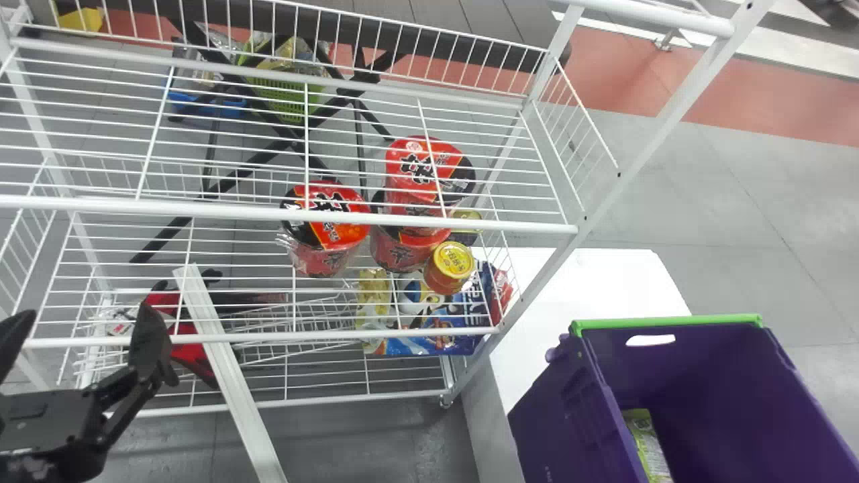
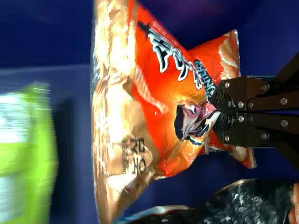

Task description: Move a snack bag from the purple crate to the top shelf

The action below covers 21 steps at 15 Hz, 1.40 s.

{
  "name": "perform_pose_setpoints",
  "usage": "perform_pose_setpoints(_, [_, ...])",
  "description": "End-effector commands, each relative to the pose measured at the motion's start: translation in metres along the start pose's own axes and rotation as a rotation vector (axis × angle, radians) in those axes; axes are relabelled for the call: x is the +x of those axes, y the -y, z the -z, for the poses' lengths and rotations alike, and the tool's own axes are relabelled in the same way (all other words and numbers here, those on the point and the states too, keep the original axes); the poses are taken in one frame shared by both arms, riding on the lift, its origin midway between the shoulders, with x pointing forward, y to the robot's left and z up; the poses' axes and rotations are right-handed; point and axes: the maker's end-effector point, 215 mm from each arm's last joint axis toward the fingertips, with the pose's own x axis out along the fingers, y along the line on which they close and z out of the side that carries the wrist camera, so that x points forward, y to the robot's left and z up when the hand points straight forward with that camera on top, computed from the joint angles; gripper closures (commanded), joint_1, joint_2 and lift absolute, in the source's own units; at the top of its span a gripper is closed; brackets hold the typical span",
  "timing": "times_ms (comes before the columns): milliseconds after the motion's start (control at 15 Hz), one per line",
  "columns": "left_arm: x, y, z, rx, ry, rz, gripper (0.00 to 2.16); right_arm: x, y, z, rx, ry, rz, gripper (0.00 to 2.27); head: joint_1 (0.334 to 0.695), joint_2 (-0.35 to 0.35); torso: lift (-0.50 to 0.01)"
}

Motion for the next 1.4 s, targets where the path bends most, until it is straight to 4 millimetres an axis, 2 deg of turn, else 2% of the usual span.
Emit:
perform_pose_setpoints(0, [-0.001, 0.001, 0.000, 0.002, -0.002, 0.000, 0.10, -0.010, -0.005, -0.028, 0.010, 0.098, -0.023, 1.66, 0.695, -0.350, -0.417])
perform_pose_setpoints(200, [-0.001, 0.000, 0.002, 0.001, -0.004, -0.004, 0.10, -0.013, -0.020, -0.050, -0.005, 0.173, -0.054, 1.66, 0.695, -0.350, -0.405])
perform_pose_setpoints(467, [-0.001, 0.002, 0.003, 0.003, -0.005, -0.003, 0.10, -0.018, -0.031, -0.066, -0.013, 0.220, -0.068, 1.66, 0.695, -0.350, -0.390])
perform_pose_setpoints(933, [-0.002, 0.009, 0.003, 0.012, -0.001, -0.002, 0.10, -0.036, -0.051, -0.084, -0.036, 0.269, -0.073, 1.66, 0.695, -0.350, -0.362])
perform_pose_setpoints(1333, [-0.003, 0.011, 0.002, 0.026, 0.002, -0.010, 0.10, -0.047, -0.061, -0.087, -0.047, 0.282, -0.078, 1.66, 0.695, -0.350, -0.338])
